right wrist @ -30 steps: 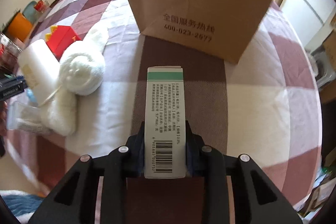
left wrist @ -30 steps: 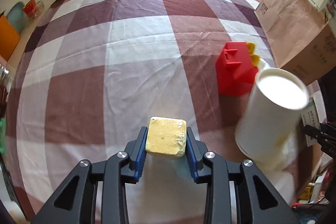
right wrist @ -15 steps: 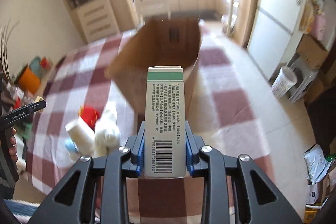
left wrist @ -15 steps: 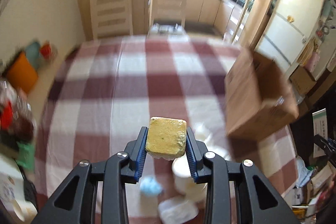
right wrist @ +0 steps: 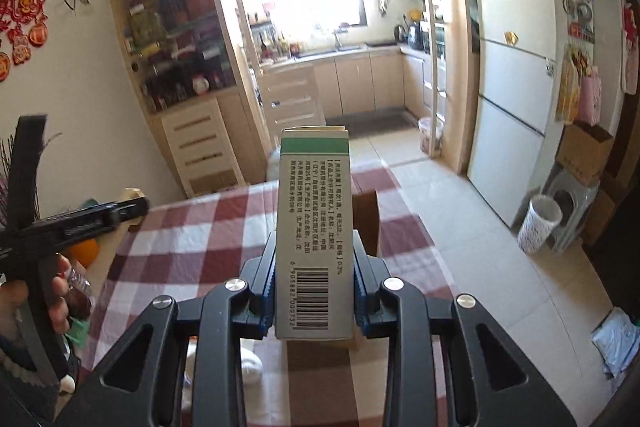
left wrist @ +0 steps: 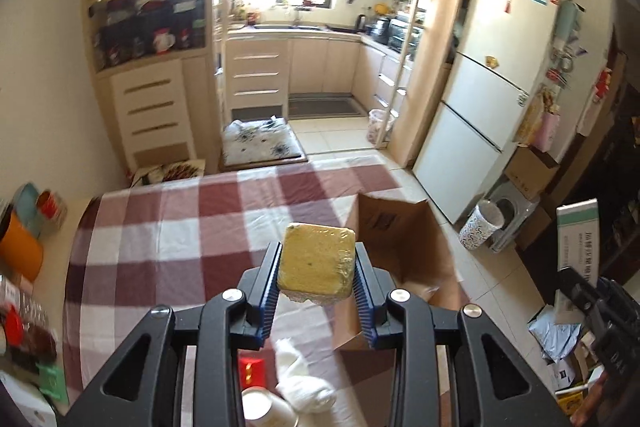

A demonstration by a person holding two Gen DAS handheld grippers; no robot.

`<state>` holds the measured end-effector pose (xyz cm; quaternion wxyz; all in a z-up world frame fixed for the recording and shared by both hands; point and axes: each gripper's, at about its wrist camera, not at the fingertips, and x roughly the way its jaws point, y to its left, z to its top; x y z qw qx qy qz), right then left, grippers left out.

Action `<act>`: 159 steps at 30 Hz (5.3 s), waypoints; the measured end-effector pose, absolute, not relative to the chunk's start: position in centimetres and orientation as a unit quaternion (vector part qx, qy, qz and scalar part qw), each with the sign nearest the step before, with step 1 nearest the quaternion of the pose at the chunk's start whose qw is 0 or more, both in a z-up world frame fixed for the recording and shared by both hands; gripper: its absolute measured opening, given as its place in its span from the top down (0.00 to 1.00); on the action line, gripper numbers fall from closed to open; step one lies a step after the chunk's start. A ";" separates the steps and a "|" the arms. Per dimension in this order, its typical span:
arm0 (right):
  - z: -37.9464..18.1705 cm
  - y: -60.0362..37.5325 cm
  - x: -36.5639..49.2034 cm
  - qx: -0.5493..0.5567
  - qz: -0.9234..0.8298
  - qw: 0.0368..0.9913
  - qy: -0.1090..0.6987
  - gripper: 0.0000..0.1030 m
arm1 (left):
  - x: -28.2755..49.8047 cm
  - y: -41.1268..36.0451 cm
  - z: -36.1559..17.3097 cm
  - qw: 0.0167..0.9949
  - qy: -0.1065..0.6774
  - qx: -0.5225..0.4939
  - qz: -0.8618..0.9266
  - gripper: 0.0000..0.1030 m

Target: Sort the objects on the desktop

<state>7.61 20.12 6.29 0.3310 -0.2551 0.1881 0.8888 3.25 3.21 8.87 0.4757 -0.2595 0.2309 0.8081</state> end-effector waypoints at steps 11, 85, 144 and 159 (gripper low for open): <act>9.1 21.4 5.5 -0.223 0.900 0.333 0.170 0.70 | 5.0 8.8 9.8 0.486 0.267 -0.241 0.796 0.67; 1.9 27.5 1.2 -0.314 0.873 0.308 0.211 0.70 | 2.2 17.3 4.4 0.438 0.334 -0.308 0.776 0.67; 2.1 25.3 3.7 -0.309 0.873 0.308 0.215 0.35 | 4.0 14.3 3.8 0.432 0.348 -0.281 0.783 0.27; 2.4 24.2 4.7 -0.311 0.874 0.309 0.211 0.35 | 4.1 11.5 3.3 0.422 0.345 -0.299 0.784 0.27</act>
